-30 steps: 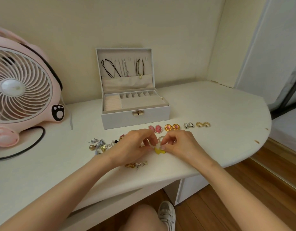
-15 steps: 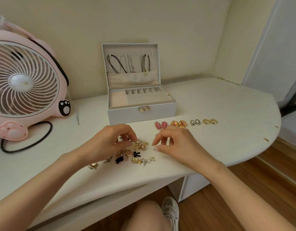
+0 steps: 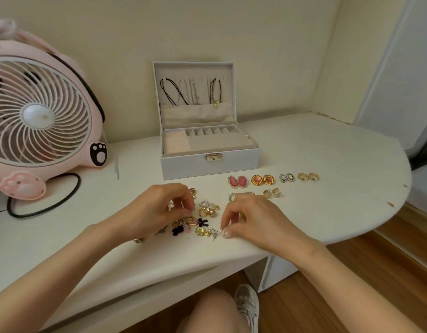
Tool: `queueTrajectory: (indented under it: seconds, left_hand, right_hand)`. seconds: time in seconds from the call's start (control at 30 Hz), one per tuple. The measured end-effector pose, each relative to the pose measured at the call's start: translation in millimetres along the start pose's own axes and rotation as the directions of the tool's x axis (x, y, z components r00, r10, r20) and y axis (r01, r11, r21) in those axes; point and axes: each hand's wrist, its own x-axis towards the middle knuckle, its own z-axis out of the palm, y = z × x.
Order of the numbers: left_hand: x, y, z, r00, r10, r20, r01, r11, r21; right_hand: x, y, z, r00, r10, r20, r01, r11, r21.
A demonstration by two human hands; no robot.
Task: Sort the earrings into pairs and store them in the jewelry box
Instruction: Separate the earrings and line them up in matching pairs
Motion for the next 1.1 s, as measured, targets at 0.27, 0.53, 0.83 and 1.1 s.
queueTrajectory:
  seconds: [0.27,0.53,0.83,1.1]
  left_hand:
    - [20.4,5.3,10.5,0.997,-0.047,-0.067,0.05,0.998,0.044]
    - [52.9,8.6,23.5,0.997,-0.057,0.048,0.047,0.981,0.188]
    - [55.8,4.5,20.3,0.997,-0.058,0.044,0.048,0.977,0.205]
    - [46.8,3.8,2.4,0.993,-0.114,-0.043,0.111,0.99,-0.083]
  right_hand:
    - [-2.9,1.7,-7.2,0.999,0.036,-0.025,-0.035,0.999,0.036]
    - [-7.2,7.7,-13.8,0.992,0.082,-0.092,-0.068,0.988,0.138]
    - [-5.8,18.7,-19.0,0.974,0.118,-0.194,-0.058,0.955,0.29]
    - [-4.1,19.5,-15.2,0.971,0.115,-0.208,-0.045,0.949,0.313]
